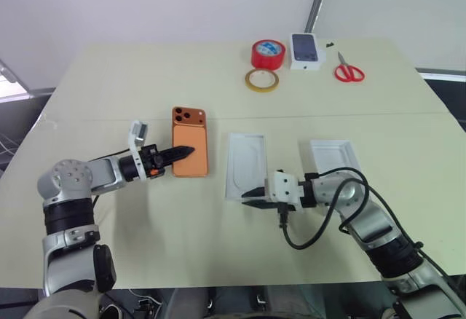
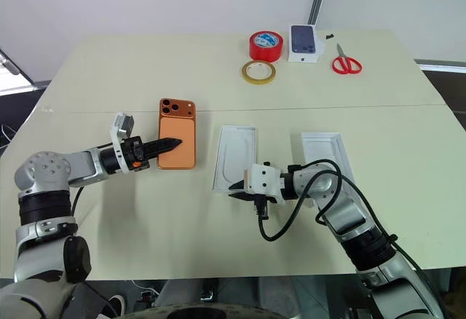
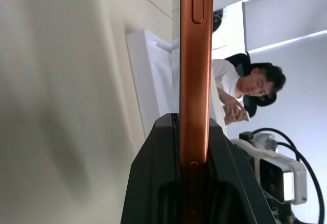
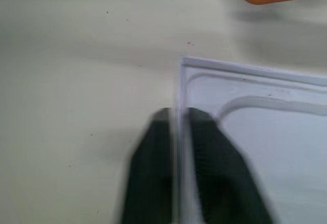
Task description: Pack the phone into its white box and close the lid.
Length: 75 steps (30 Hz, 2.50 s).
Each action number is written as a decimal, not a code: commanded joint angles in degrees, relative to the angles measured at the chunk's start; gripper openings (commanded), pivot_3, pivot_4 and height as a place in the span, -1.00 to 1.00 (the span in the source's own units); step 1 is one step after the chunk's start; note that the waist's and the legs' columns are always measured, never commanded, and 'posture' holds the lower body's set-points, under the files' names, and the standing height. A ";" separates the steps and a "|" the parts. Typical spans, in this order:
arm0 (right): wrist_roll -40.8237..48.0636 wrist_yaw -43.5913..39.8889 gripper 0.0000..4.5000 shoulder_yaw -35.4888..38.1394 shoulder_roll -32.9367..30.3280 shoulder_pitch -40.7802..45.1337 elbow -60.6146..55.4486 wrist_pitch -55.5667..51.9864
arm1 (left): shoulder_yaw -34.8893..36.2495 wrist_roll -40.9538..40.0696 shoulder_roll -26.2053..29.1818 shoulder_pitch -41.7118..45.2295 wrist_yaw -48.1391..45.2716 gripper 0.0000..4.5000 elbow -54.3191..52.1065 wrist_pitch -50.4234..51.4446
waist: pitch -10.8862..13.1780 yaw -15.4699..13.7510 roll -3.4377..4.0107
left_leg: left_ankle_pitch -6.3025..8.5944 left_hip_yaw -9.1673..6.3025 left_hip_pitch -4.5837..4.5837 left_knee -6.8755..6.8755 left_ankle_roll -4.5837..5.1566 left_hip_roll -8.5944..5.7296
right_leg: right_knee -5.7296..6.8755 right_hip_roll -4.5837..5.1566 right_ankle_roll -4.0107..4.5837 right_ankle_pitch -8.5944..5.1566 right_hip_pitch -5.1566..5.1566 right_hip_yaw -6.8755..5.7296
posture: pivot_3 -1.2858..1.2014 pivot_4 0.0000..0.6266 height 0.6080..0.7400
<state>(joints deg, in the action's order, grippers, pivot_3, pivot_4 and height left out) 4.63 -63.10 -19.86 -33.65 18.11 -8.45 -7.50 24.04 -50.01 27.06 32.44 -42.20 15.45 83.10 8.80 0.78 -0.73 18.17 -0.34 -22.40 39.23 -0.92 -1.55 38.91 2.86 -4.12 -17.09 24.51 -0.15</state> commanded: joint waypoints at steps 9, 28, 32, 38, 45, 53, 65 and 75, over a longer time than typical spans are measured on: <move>-1.18 5.49 -0.97 -1.52 7.38 4.84 0.00 -2.92 | 3.39 -4.73 -1.92 4.98 3.54 -1.00 -2.86 3.48 | 0.02 0.00 -0.04 | 0.00 0.00 0.00 0.03 0.00 0.00 | 0.01 -0.01 0.00 0.00 0.00 0.00 | 0.03 -0.52 1.00; 6.69 3.02 0.47 6.13 0.70 2.01 -9.34 -9.93 | -0.32 -4.70 -5.87 4.05 5.13 -1.00 -3.21 1.97 | 0.02 -0.23 -0.04 | -0.01 0.00 0.00 0.05 -0.01 0.00 | 0.01 -0.03 0.00 0.00 -0.03 0.00 | 0.03 -0.52 1.00; 6.42 3.07 0.47 11.60 -5.24 -1.18 -5.74 -7.74 | -2.69 -3.69 -8.74 2.50 5.95 -1.00 -3.32 1.25 | 0.02 -0.47 -0.05 | 0.02 0.00 0.00 0.05 0.04 0.00 | -0.13 -0.02 0.00 0.00 -0.10 -0.01 | 0.03 -0.52 1.00; 6.96 5.43 0.47 14.03 -5.35 -1.04 -3.99 -8.03 | -2.89 -3.25 -9.55 2.02 6.78 -1.00 -2.56 0.31 | 0.06 0.29 -0.10 | -0.04 0.00 0.03 0.02 -0.07 0.10 | -0.12 -0.14 0.00 0.00 -0.09 0.00 | 0.03 -0.52 1.00; 6.06 6.55 0.50 12.82 -4.48 -0.97 -3.80 -7.18 | -5.30 -1.52 -8.99 2.37 7.08 0.44 -2.59 -1.34 | 0.06 -0.33 -0.10 | -0.03 0.00 0.02 0.04 -0.05 0.10 | -0.10 -0.13 0.00 0.00 -0.10 0.00 | 0.03 -0.52 1.00; 5.61 7.25 0.50 11.47 -2.75 -0.14 -2.89 -6.59 | -8.49 -1.28 -5.53 3.21 5.34 0.88 -6.00 -2.04 | 0.05 -0.06 -0.10 | -0.04 0.00 0.05 0.05 -0.06 0.10 | -0.11 -0.14 0.00 0.00 -0.14 0.00 | 0.03 -0.52 1.00; 5.00 7.56 0.50 9.81 -0.97 1.07 -0.78 -5.35 | -10.01 -2.31 0.04 4.86 4.20 0.88 -11.81 1.00 | 0.06 -0.16 -0.10 | -0.03 0.00 0.04 0.05 -0.05 0.10 | -0.11 -0.13 0.00 0.00 -0.14 0.00 | 0.03 -0.52 1.00; -0.51 15.88 -0.82 10.27 1.41 5.37 7.37 -3.12 | -17.32 12.58 3.99 1.95 3.83 -0.40 -11.23 -23.28 | 0.05 -0.10 -0.09 | -0.05 0.01 0.05 0.04 -0.08 0.10 | -0.11 -0.13 0.01 0.01 -0.12 0.00 | 0.03 -0.52 1.00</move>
<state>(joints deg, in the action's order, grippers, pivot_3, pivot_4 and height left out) 4.73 -47.78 -9.98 -32.61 22.87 -0.34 -11.97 7.47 -39.76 30.74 34.23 -37.37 5.31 65.12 8.85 0.68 -0.82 18.13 -0.34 -22.35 39.26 -0.99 -1.45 38.79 2.73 -4.10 -17.09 24.39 -0.16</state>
